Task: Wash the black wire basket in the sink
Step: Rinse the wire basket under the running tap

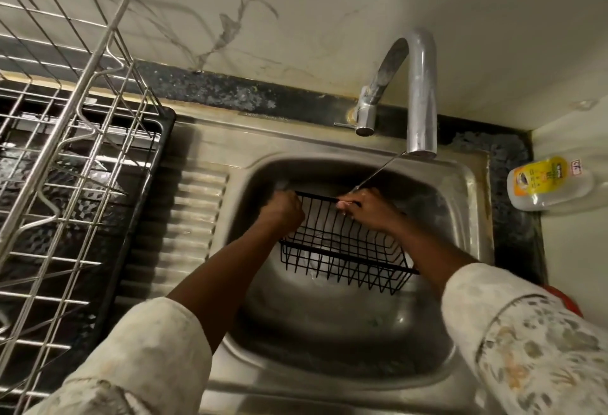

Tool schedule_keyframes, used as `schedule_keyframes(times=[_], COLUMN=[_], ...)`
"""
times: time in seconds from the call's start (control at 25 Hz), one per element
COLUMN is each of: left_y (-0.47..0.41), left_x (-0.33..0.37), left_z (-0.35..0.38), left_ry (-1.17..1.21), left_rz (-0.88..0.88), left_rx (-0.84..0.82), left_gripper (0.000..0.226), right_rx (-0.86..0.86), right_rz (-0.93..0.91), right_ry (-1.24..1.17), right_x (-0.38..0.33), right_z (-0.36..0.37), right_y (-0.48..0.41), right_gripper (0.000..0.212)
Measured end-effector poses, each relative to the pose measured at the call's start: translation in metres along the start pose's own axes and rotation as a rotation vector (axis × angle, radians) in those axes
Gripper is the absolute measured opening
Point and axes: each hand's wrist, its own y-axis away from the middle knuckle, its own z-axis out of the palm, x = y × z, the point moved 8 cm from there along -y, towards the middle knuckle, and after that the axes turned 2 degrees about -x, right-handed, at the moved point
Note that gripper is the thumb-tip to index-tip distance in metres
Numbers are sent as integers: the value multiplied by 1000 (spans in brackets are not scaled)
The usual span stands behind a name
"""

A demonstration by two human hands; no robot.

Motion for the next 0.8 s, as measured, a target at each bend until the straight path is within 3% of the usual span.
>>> schedule_keyframes(times=[0.12,0.44,0.48,0.56,0.68,0.72,0.8], left_y=[7,21,26,31,27,25,25], left_x=[-1,-14,-12,-9,-31,-27,-22], left_z=[-12,-11,-12,-7,-11,-16,-10], left_ry=[3,200,231,-118,271,137,-34], left_rz=[-23,-104,-94,-8,-196,-151,-99], left_rx=[78,54,21,-90,-26,3,-98], left_gripper=[25,25,22,18,24,24,19], right_rx=[-11,-72,-58,-27,12,26,43], right_rz=[17,-69,-61,-15,108,143,198], right_ry=[42,-72,-78,-39,57,97,83], right_x=[26,-72,-63,-35,23,37,49], right_z=[-5,28,23,7,-15,-19,-19], right_y=[6,-24,-20,-5,15,19,18], right_gripper=[21,20,22,25,25,25,23])
